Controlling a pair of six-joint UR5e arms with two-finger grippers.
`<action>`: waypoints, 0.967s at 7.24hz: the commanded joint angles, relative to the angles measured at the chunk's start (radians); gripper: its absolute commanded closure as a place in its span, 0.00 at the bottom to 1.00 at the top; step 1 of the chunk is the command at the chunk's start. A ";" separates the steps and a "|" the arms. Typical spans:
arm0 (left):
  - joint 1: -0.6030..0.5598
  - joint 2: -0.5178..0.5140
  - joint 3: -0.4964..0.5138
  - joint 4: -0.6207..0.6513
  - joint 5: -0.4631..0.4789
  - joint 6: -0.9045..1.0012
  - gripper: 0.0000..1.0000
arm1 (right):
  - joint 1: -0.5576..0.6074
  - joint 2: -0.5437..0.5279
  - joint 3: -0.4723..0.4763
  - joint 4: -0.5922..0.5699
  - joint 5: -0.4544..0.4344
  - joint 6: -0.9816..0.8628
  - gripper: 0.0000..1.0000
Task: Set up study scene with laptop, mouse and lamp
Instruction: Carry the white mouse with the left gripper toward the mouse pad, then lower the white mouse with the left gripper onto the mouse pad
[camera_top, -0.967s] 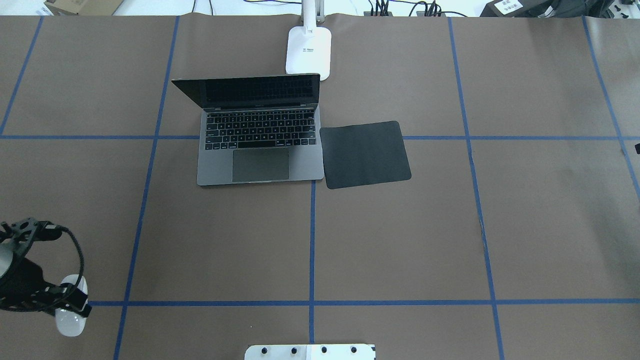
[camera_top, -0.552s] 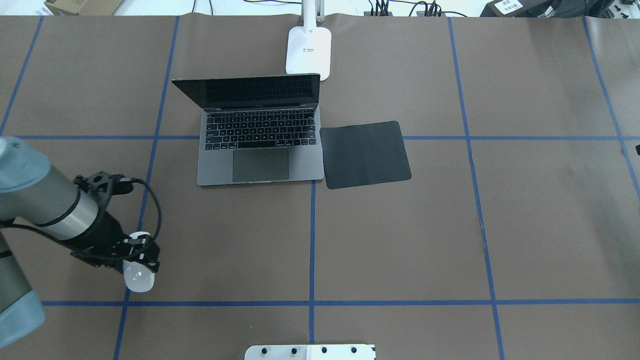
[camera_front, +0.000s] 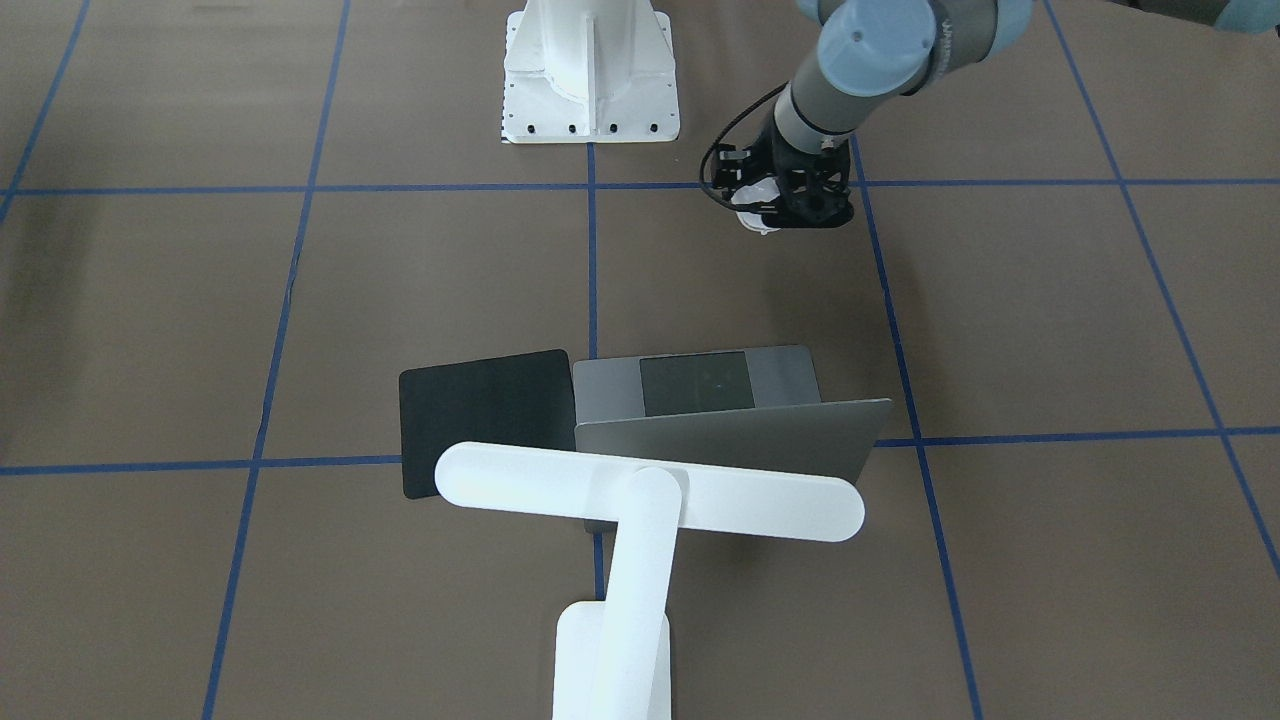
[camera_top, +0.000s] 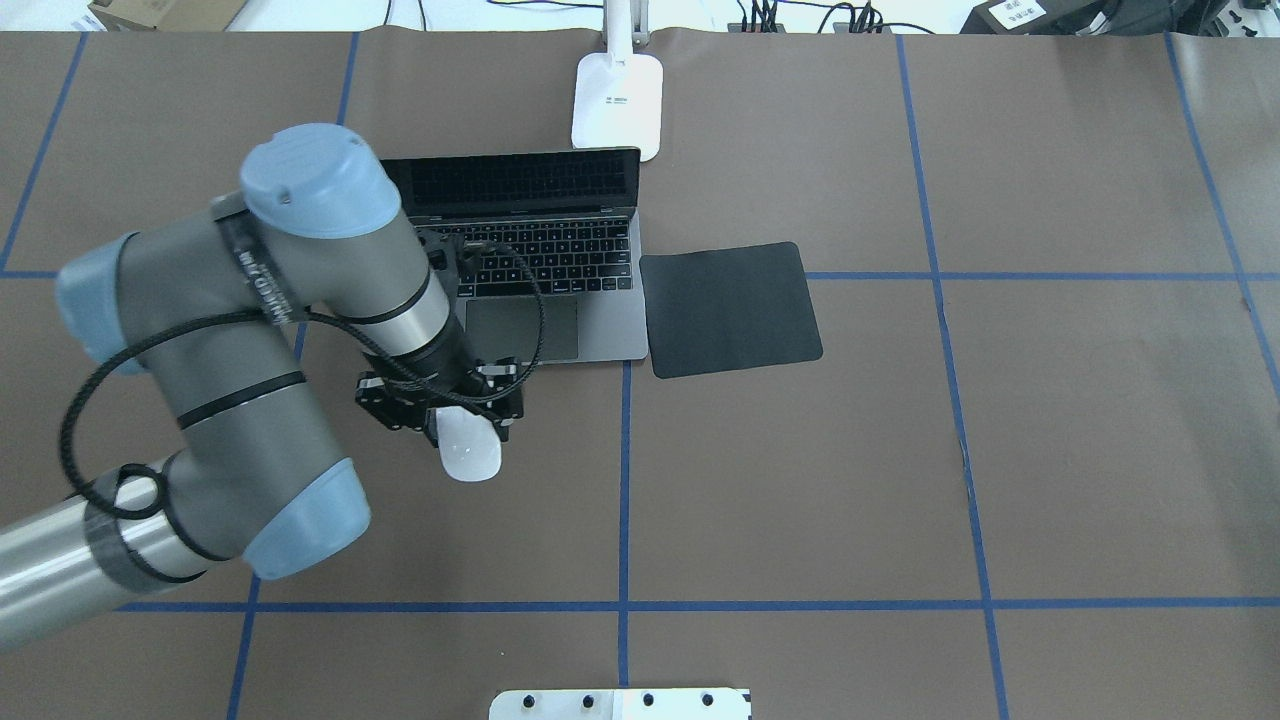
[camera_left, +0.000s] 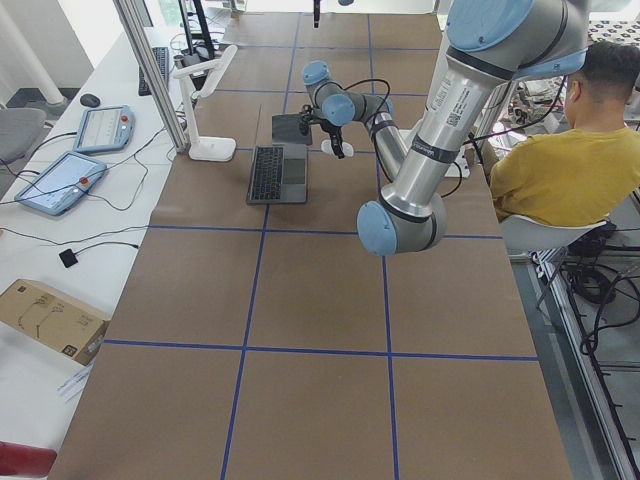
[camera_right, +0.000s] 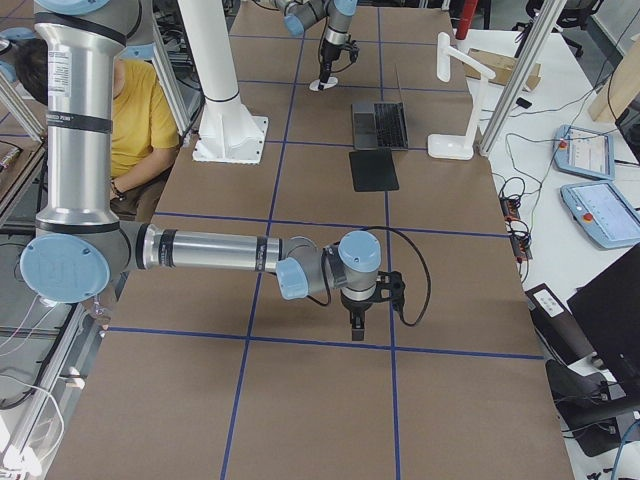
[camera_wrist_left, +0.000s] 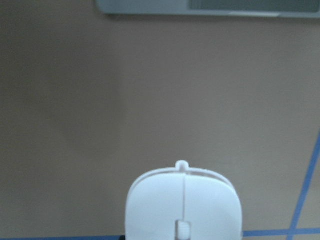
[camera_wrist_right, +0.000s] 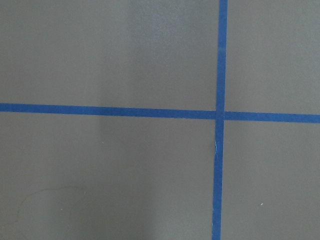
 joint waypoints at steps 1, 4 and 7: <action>0.006 -0.213 0.200 0.007 0.041 -0.040 0.39 | 0.043 -0.038 0.002 -0.009 0.011 -0.094 0.00; 0.009 -0.483 0.642 -0.168 0.093 -0.095 0.39 | 0.041 -0.040 -0.005 -0.009 0.010 -0.095 0.00; 0.018 -0.594 0.867 -0.309 0.136 -0.139 0.38 | 0.041 -0.038 -0.011 -0.011 0.010 -0.095 0.00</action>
